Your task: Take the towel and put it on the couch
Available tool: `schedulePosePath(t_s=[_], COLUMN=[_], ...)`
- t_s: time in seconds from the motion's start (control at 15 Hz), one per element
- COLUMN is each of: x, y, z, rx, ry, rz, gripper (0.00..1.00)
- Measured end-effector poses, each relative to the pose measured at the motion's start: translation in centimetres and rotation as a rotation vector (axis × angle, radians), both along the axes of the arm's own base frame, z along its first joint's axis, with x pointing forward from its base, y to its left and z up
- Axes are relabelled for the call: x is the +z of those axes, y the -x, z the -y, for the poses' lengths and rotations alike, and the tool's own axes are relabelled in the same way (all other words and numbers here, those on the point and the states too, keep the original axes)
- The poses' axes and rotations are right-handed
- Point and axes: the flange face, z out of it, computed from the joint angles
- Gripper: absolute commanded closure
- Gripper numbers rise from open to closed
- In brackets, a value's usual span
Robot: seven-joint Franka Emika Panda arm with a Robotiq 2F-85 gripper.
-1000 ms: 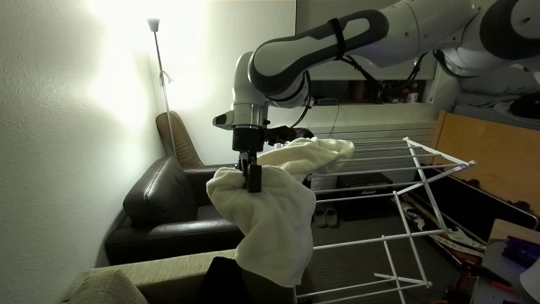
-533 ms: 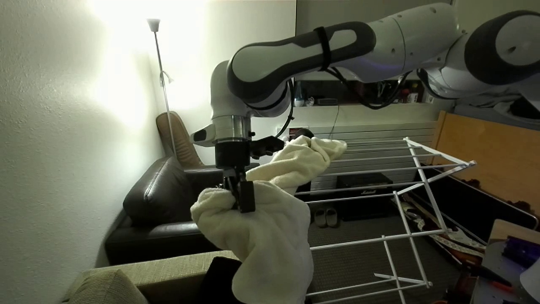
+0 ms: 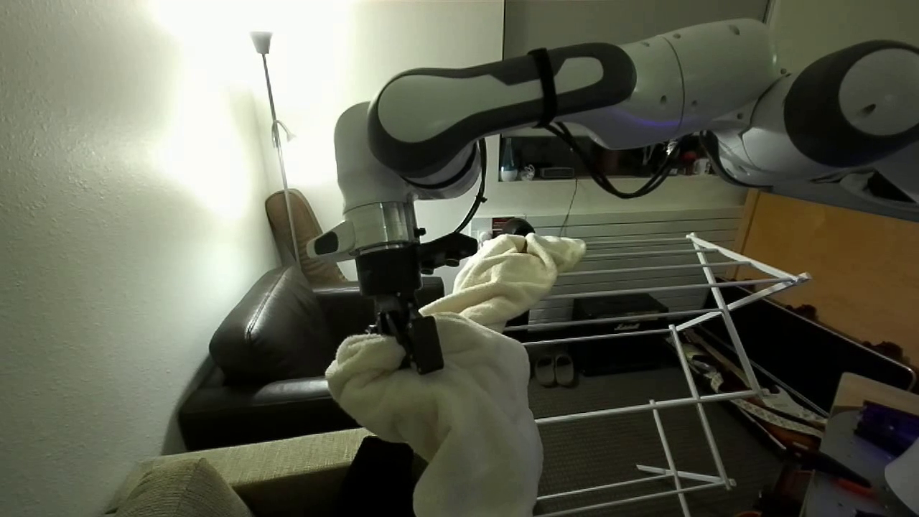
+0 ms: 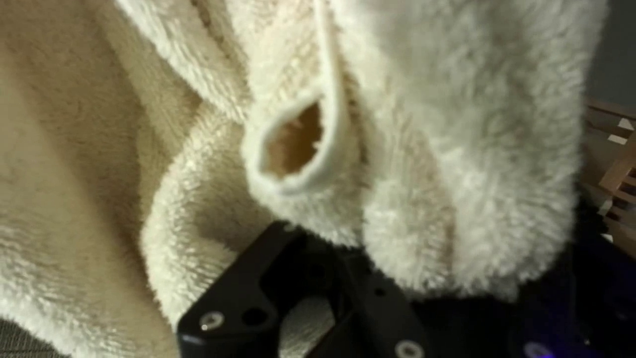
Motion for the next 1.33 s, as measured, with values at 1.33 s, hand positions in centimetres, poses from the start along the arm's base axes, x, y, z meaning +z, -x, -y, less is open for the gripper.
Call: schedulePosePath(t_s=[1.33], x=[2.2], y=[1.2], z=[0.9], rx=[0.111], ry=[0.078], rz=[-0.096], gripper=[0.98])
